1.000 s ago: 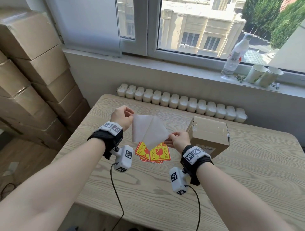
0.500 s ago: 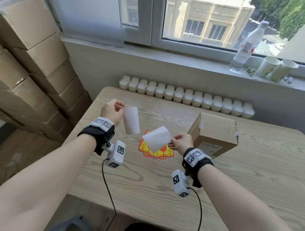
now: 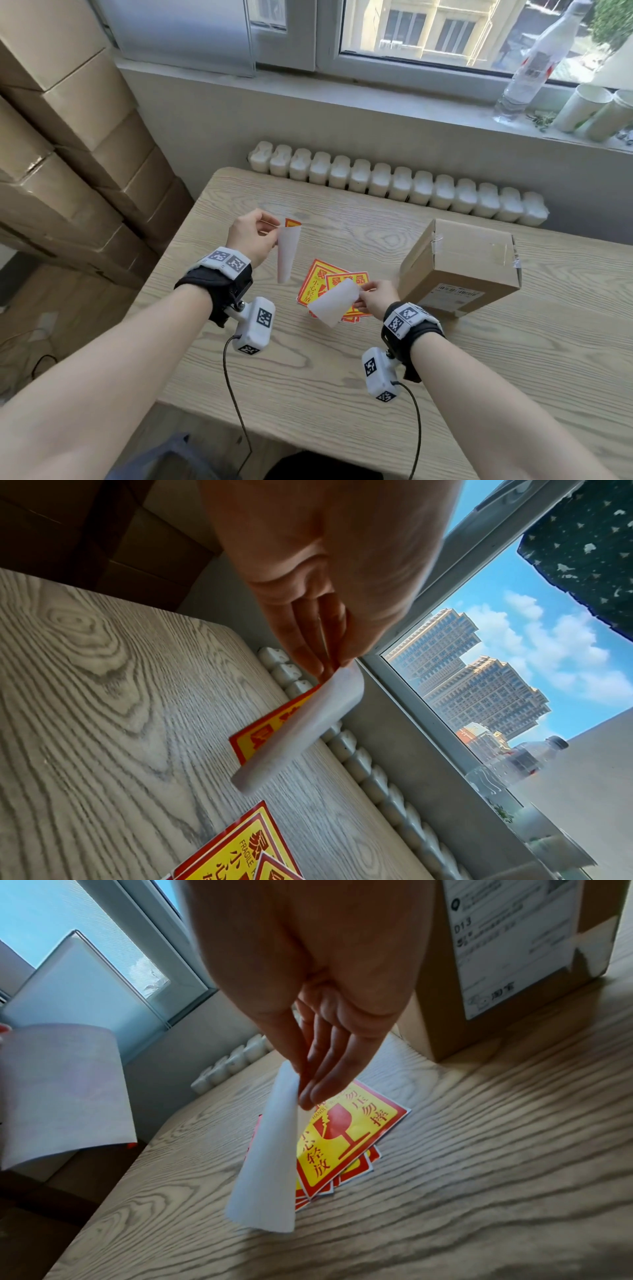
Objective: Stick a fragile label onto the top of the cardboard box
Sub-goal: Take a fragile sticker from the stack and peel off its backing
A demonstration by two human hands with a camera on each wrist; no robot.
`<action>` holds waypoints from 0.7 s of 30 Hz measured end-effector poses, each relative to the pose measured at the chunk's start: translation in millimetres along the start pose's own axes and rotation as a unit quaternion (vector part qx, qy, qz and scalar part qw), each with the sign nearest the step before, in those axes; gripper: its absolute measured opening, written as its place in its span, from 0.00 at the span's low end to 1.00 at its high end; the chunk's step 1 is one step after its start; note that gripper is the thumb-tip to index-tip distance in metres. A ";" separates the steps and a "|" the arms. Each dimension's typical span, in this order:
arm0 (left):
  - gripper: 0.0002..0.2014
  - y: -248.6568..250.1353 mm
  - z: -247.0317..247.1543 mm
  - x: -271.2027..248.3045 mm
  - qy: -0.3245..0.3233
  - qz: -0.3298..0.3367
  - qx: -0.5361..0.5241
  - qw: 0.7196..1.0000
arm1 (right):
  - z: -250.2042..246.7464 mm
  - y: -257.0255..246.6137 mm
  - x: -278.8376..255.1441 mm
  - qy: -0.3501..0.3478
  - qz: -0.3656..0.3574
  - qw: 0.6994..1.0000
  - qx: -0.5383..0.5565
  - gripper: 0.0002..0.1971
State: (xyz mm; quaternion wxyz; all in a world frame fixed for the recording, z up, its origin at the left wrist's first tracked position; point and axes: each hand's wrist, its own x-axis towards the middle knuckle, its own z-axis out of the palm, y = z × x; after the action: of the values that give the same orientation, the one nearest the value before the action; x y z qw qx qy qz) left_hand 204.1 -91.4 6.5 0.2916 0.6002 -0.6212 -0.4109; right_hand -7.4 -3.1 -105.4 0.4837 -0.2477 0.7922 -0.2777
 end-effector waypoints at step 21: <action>0.10 70.1 40.7 -48.9 -0.128 0.159 0.100 0.974 | -53.6 -89.8 -90.9 -0.066 -0.041 0.991 0.111 0.22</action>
State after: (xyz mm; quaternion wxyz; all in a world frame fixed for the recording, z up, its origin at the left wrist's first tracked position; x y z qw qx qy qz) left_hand 139.1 -40.8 53.1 0.2101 0.4624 -0.7785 -0.3687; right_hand -7.5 2.8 33.1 0.5475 -0.2429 0.7121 -0.3663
